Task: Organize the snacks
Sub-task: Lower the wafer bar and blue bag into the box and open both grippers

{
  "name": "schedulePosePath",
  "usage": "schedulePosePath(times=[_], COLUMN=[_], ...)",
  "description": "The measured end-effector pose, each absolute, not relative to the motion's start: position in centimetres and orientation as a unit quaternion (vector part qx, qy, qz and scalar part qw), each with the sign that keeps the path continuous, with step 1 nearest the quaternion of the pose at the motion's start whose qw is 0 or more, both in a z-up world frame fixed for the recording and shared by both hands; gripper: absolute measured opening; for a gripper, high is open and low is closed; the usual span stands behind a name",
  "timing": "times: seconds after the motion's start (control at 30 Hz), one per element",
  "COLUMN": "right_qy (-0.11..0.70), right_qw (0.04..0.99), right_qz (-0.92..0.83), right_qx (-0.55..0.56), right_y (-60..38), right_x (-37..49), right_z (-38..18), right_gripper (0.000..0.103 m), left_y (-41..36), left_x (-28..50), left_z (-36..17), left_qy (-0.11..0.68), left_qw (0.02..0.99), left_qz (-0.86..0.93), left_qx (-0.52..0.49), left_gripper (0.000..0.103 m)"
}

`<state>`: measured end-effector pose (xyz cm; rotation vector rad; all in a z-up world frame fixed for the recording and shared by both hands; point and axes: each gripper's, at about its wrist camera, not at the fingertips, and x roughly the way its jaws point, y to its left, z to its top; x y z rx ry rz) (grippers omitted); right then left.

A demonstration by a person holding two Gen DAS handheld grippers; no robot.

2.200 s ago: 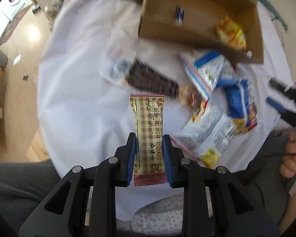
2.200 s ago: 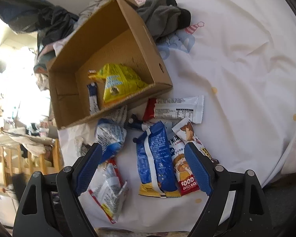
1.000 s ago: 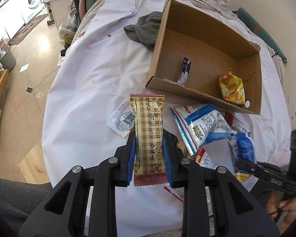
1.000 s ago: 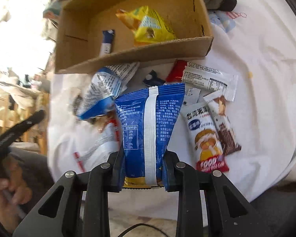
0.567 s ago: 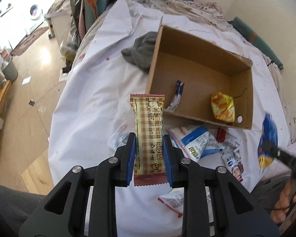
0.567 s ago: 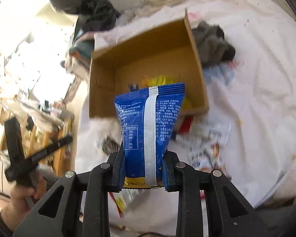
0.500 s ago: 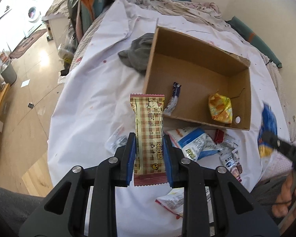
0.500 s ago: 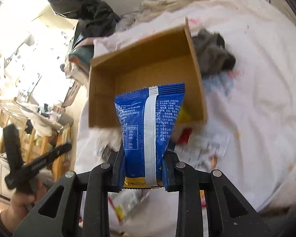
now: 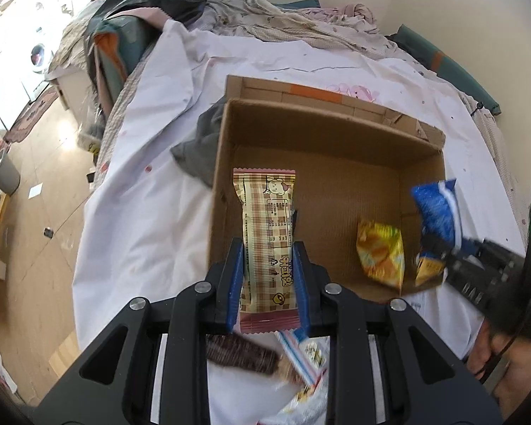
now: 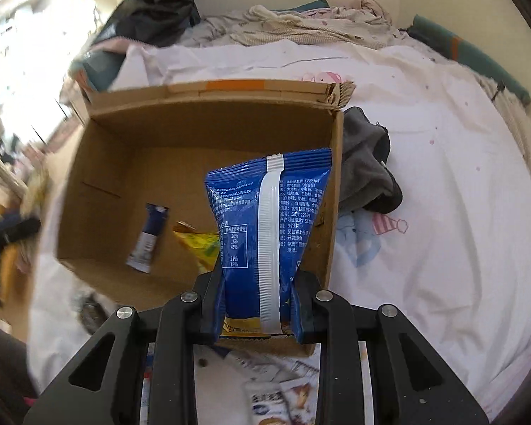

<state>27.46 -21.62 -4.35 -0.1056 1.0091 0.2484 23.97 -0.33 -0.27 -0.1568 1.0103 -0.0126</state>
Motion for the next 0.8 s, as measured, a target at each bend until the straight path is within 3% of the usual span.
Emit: schedulePosePath(times=[0.27, 0.5, 0.8], right_qy=[0.504, 0.516, 0.488], right_qw=[0.848, 0.823, 0.858], right_qz=[0.140, 0.211, 0.146], right_qx=[-0.086, 0.108, 0.064], right_y=[-18.8, -22.1, -23.6], right_x=[27.5, 29.2, 28.8], right_z=[-6.7, -6.2, -4.9], right_gripper=[0.030, 0.030, 0.030], left_y=[-0.9, -0.4, -0.8], left_x=[26.2, 26.4, 26.9], left_z=[-2.4, -3.0, -4.3], left_qy=[0.463, 0.461, 0.489], left_qw=[0.884, 0.885, 0.868], left_qz=[-0.003, -0.002, -0.022], left_qx=[-0.068, -0.065, -0.085], left_gripper=[0.023, 0.023, 0.023])
